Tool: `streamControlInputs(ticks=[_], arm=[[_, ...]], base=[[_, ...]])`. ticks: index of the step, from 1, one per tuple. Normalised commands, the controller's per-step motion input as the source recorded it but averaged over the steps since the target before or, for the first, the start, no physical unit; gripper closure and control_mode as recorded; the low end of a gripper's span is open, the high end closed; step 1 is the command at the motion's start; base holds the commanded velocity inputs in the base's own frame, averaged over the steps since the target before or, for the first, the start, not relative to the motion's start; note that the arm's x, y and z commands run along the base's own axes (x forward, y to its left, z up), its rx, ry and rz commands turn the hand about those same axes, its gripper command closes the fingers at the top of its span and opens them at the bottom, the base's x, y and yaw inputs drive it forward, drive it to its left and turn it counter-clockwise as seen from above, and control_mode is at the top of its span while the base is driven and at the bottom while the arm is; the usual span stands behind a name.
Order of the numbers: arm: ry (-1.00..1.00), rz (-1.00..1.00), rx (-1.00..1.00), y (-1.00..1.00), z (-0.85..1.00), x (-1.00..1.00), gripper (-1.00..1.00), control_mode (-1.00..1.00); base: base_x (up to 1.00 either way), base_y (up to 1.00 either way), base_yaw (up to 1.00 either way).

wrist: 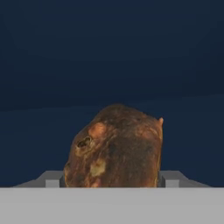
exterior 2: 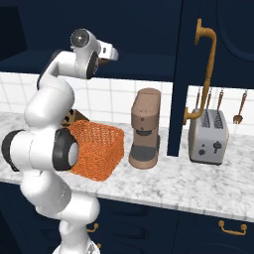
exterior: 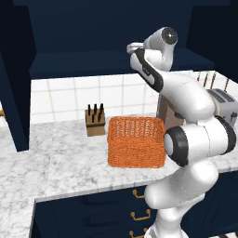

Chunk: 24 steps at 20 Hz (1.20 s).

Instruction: Open the cabinet, pick up the bread from the cabinet and place it in the basket. Then move the basket to the dining counter.

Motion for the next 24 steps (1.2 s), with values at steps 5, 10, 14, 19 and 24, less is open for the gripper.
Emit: streamControlInputs(ticks=[5, 10, 14, 19, 24], arm=[[0.00, 0.00, 0.00, 0.00, 0.25, -1.00, 1.00, -1.00], [0.01, 0.00, 0.00, 0.00, 0.04, -1.00, 1.00, -1.00], [0.04, 0.00, 0.00, 0.00, 0.00, -1.00, 1.00, -1.00], [0.13, -0.06, 0.04, 0.01, 0.00, -1.00, 1.00, -1.00], [0.20, -0.09, 0.04, 0.08, -0.11, -1.00, 1.00, -1.00]], base=[[0.00, 0.00, 0.00], [0.00, 0.00, 0.00], [0.00, 0.00, 0.00], [0.00, 0.00, 0.00], [0.00, 0.00, 0.00]])
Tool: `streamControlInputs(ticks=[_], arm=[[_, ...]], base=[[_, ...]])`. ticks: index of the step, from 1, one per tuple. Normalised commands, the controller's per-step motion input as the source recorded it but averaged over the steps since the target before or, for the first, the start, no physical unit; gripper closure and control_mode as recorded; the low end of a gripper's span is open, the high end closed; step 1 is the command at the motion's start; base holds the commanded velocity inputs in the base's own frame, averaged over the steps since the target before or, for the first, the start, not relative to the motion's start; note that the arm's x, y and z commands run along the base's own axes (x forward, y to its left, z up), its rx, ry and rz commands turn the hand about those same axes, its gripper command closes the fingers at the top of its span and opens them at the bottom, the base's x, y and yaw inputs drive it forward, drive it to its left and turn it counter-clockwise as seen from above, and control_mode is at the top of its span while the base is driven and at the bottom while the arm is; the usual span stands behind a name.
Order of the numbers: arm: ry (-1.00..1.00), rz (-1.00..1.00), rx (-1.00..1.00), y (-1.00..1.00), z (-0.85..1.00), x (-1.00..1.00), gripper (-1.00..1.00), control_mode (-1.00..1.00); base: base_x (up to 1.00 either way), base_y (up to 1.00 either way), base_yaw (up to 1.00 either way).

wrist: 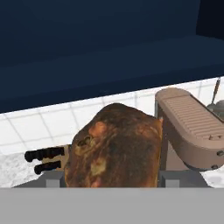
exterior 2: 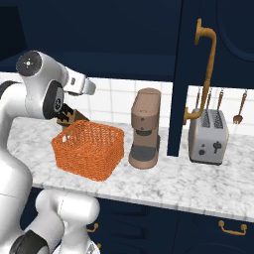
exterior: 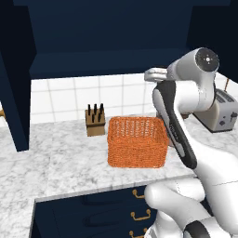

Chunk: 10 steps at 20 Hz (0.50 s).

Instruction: Open the cabinet, pick up the bread from the cabinet and place it in the basket. Then move the basket to the dining counter.

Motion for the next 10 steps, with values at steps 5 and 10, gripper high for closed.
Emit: streamControlInputs(ticks=[5, 10], arm=[[0.32, -0.13, 0.01, 0.21, -0.79, -0.61, 1.00, -1.00], [0.21, -0.05, 0.11, 0.20, -0.92, 0.09, 1.00, -1.00]], base=[[0.00, 0.00, 0.00], [0.00, 0.00, 0.00]])
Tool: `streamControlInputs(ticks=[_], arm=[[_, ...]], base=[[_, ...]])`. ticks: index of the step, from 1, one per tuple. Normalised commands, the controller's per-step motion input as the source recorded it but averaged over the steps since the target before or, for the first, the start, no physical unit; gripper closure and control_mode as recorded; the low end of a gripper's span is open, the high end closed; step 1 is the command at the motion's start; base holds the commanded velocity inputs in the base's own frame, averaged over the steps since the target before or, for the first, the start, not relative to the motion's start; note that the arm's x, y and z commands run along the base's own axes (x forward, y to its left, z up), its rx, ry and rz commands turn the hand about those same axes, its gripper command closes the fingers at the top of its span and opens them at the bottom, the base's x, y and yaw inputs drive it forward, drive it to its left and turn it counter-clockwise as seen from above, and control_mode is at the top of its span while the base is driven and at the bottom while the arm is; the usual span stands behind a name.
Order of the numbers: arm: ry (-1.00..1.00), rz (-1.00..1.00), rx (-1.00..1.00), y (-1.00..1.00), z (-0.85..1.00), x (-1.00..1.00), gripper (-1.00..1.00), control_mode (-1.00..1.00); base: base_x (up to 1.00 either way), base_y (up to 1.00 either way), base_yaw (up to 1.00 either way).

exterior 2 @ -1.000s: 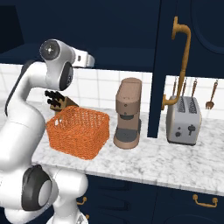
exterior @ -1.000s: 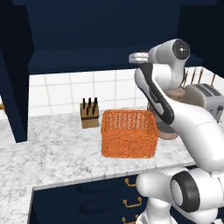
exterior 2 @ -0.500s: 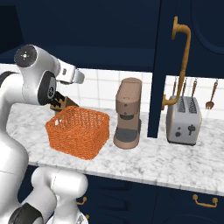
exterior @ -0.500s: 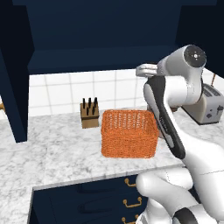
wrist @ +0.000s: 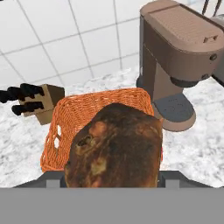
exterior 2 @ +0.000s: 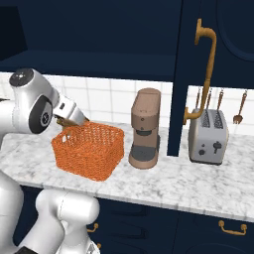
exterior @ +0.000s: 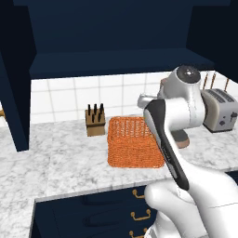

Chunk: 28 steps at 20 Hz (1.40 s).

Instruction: Open the cabinet, pick up the bread from the cabinet and place it in the basket. Then move the basket to the dining counter.

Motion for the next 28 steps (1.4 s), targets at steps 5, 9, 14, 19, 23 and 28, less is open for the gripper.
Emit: streamControlInputs(ticks=[5, 9, 14, 19, 23, 28], arm=[[0.10, 0.00, 0.20, -0.03, -0.84, 0.59, 1.00, -1.00], [0.08, -0.01, 0.11, 0.23, -0.99, 0.59, 1.00, -1.00], [0.01, -0.07, 0.03, 0.41, -0.89, 0.88, 1.00, -1.00], [0.00, -0.07, 0.00, 0.12, -0.44, 0.46, 1.00, -1.00], [0.00, 0.00, 0.00, 0.00, -0.05, 0.85, 1.00, -1.00], [0.09, 0.00, 0.00, 0.00, -0.07, 0.56, 1.00, -1.00]], base=[[0.00, 0.00, 0.00], [0.00, 0.00, 0.00], [0.00, 0.00, 0.00], [0.00, 0.00, 0.00], [0.00, 0.00, 0.00], [0.00, 0.00, 0.00]])
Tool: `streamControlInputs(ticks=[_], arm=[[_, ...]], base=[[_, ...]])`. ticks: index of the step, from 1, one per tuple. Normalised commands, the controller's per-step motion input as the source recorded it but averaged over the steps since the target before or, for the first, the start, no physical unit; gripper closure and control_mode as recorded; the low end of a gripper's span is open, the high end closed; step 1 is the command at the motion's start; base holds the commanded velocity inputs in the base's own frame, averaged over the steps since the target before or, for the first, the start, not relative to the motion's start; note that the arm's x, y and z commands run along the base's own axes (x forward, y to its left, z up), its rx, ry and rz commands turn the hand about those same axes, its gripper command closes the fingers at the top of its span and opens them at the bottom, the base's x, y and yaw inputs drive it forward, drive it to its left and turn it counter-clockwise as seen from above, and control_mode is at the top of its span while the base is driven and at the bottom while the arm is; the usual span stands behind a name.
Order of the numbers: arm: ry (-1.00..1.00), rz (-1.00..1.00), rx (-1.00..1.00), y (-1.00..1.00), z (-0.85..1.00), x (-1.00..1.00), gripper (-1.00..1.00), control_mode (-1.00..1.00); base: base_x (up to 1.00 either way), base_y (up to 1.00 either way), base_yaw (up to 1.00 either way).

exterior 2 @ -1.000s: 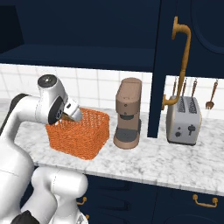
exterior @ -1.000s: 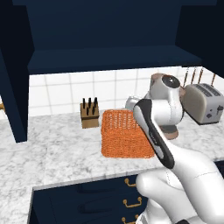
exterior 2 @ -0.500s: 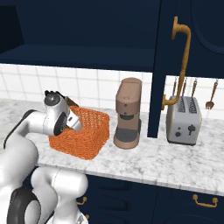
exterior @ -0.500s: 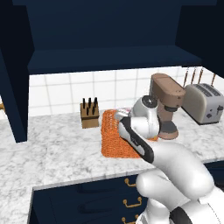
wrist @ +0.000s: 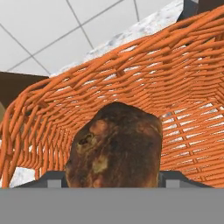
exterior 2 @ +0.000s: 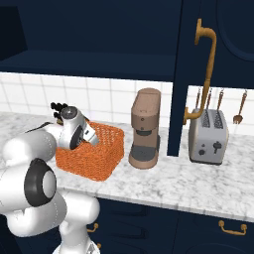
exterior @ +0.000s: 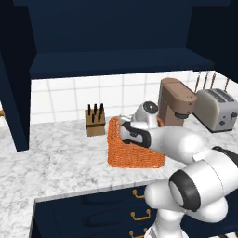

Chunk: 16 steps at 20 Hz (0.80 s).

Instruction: Open the cabinet, pick up the bread from the cabinet and place it in the basket. Then move the basket to the dining counter.

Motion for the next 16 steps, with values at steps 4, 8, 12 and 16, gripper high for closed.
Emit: streamControlInputs(ticks=[4, 8, 12, 16], arm=[[0.07, 0.00, 0.00, -0.01, -0.17, 0.19, 1.00, -1.00], [0.08, 0.00, -0.03, -0.08, -0.25, 0.00, 1.00, -1.00], [0.01, 0.00, -0.03, -0.02, -0.29, 0.00, 1.00, -1.00], [0.00, 0.00, -0.02, 0.00, -0.02, 0.02, 1.00, -1.00]], base=[[0.00, 0.00, 0.00], [0.00, 0.00, 0.00], [0.00, 0.00, 0.00], [0.00, 0.00, 0.00]])
